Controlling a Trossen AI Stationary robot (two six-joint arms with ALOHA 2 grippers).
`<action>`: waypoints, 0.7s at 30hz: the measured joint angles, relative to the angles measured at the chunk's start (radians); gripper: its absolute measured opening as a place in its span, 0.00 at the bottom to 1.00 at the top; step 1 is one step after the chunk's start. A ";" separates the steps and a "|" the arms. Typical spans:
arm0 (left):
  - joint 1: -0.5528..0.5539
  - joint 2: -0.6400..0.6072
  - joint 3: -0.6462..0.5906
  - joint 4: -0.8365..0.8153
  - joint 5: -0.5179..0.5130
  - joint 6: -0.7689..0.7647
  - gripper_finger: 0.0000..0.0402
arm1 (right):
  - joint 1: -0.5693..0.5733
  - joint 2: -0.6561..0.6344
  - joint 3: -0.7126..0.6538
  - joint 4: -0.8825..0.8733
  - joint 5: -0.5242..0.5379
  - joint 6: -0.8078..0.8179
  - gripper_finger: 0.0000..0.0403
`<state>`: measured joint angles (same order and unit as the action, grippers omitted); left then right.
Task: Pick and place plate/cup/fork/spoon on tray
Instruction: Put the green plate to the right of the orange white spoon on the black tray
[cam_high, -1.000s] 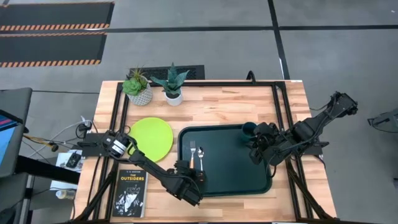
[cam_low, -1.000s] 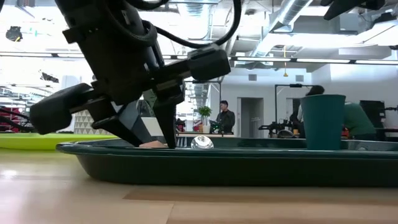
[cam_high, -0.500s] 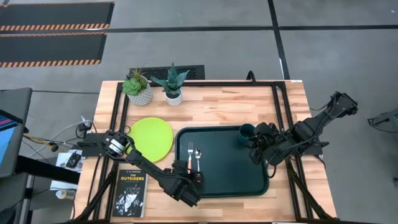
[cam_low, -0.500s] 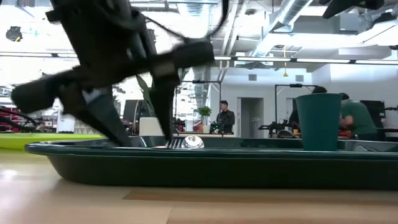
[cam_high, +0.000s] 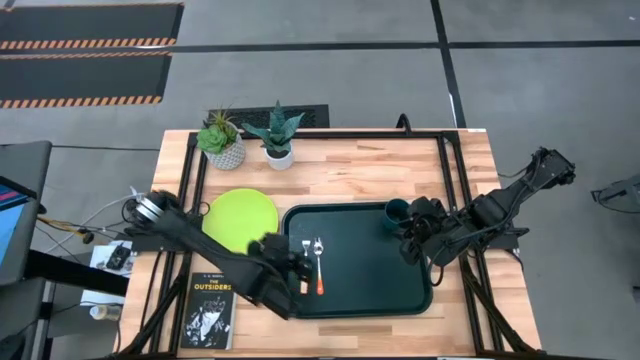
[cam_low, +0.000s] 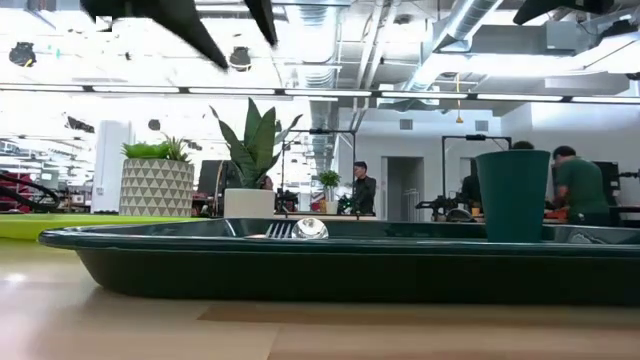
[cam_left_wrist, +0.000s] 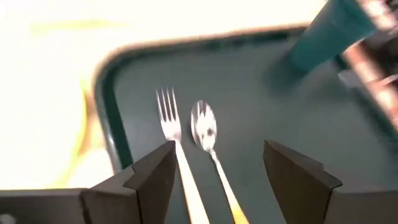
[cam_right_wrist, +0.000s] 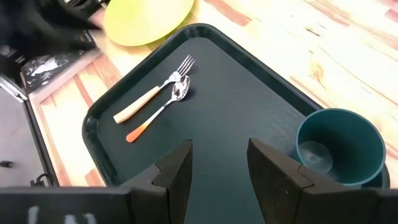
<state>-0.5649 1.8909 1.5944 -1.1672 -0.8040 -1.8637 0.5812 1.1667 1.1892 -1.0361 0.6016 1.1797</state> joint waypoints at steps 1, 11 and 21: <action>-0.002 -0.038 0.000 -0.028 -0.014 0.029 0.57 | 0.000 0.000 0.000 -0.001 0.000 0.000 0.44; -0.048 -0.264 -0.002 -0.029 0.215 0.487 0.57 | 0.002 0.054 0.000 0.103 -0.010 -0.026 0.44; -0.117 -0.363 -0.209 -0.119 0.291 0.309 0.54 | -0.009 0.306 -0.001 0.300 -0.176 -0.173 0.44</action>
<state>-0.6815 1.5278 1.3852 -1.2862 -0.5129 -1.5543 0.5720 1.4723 1.1885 -0.7358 0.4251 1.0065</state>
